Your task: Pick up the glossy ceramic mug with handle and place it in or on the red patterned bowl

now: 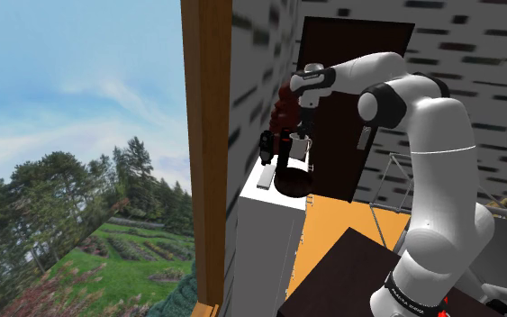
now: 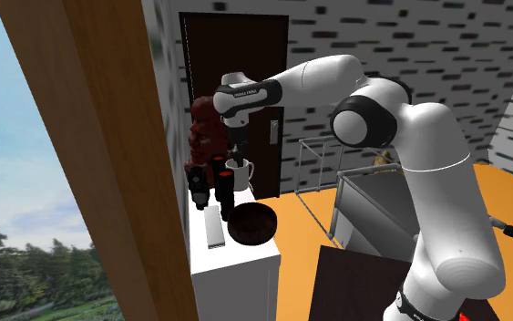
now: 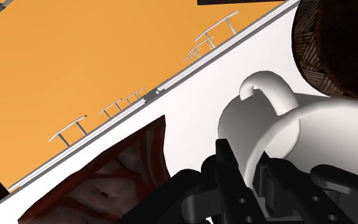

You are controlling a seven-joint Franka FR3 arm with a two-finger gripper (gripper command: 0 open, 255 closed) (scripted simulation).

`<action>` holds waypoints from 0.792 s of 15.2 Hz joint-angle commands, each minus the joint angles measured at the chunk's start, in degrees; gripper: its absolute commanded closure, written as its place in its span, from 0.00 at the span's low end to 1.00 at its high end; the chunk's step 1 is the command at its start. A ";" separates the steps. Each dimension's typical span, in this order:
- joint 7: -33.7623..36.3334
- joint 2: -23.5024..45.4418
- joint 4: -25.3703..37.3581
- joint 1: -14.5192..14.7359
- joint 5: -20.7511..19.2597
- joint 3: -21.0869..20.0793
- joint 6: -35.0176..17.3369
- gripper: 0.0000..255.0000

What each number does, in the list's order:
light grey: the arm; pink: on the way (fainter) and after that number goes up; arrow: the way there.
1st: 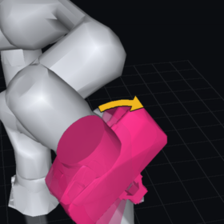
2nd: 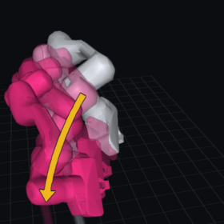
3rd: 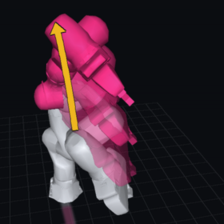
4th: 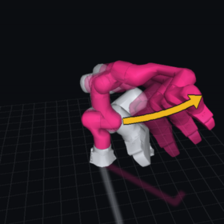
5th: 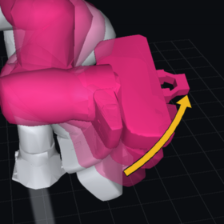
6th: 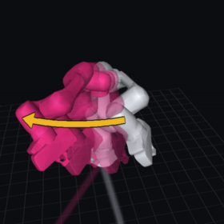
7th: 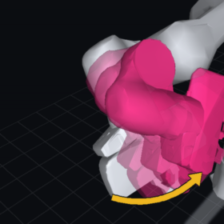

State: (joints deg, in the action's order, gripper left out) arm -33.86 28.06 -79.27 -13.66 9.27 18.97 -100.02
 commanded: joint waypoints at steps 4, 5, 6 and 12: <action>0.29 -0.33 3.65 -0.22 -0.16 0.11 3.73 1.00; 0.33 -0.33 4.42 -0.29 -0.17 0.13 4.50 1.00; 0.37 -0.31 5.22 -0.37 -0.18 0.14 5.27 1.00; 2.47 -8.52 -4.08 2.75 -2.38 0.38 3.84 1.00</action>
State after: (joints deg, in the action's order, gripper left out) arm -32.02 21.96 -80.06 -11.86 7.54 19.31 -95.23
